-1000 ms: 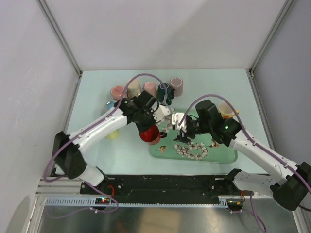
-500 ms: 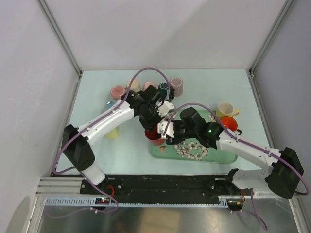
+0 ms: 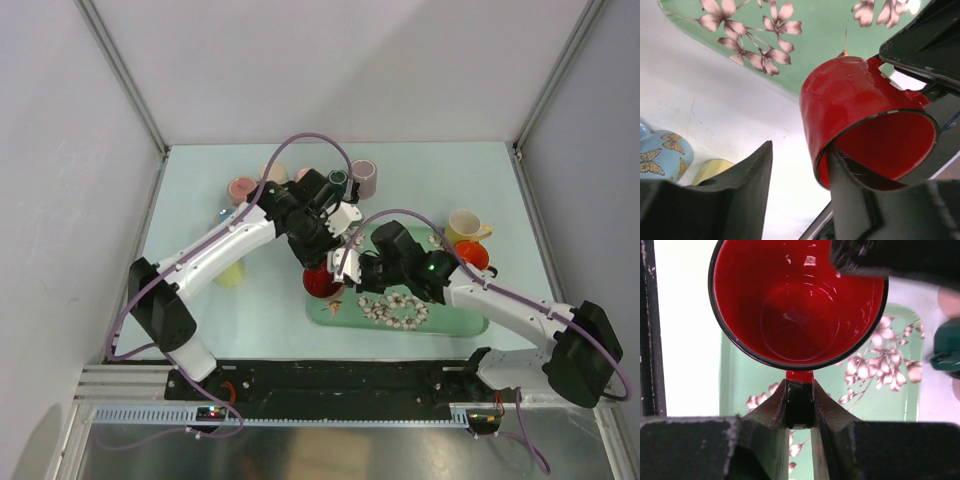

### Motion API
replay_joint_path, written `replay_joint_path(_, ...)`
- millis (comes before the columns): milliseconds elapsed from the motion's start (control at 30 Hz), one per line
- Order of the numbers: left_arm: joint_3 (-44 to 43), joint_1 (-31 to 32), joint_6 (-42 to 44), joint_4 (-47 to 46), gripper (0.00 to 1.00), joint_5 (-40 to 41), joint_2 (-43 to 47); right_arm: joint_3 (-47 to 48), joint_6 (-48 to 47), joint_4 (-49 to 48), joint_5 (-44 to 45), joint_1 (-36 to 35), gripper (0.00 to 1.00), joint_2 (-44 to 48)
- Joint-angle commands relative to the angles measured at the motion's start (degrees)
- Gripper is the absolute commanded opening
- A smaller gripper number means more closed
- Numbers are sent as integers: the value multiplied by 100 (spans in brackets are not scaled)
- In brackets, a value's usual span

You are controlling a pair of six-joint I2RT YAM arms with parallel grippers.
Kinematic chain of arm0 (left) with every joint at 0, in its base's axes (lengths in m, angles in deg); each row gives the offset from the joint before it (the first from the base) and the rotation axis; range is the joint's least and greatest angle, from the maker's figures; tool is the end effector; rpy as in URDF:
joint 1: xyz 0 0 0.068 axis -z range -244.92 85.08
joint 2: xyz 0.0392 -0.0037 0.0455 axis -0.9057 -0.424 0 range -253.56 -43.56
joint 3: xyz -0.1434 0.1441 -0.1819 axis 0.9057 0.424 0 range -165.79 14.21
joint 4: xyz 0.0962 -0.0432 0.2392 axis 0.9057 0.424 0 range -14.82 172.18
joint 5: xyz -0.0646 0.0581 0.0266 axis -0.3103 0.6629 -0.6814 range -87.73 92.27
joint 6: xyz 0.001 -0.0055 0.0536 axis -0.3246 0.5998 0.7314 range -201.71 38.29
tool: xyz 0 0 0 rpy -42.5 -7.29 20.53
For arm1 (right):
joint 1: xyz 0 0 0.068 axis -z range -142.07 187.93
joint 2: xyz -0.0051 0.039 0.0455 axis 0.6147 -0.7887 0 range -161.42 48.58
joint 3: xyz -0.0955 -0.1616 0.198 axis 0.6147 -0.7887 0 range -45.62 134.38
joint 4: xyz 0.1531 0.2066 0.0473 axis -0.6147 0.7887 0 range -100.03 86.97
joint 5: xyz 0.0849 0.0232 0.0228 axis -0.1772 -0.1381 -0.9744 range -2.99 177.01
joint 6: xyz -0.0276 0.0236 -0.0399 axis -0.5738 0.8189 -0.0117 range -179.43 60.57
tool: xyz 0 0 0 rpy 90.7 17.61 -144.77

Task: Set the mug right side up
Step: Turn over the cup at the center of the board, then place the cup on the tray.

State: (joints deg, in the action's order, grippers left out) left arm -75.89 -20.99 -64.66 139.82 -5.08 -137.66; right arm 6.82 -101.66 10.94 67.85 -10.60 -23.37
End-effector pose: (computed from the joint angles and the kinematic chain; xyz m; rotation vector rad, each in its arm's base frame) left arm 0.2325 -0.2302 0.3178 1.4466 2.3902 -0.2969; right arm 0.1707 0.2109 0.2694 -1.7330 1.4625 0.4383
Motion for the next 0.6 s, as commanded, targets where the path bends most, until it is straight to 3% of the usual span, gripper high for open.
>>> replay_joint_path(0, -293, -121, -129, 60, 57, -282, 297, -125, 5, 28, -326, 270, 0, 379)
replay_joint_path(67, -285, -230, -240, 84, 66, -494, 439, -315, -4, 194, -396, 467, 0, 597)
replay_joint_path(167, -258, -468, -371, 105, 73, -833, 593, -618, -105, 636, -606, 851, 0, 930)
replay_joint_path(567, -227, -738, -364, 117, 76, -869, 569, -1373, -1975, 3099, -1678, 3564, 0, 2425)
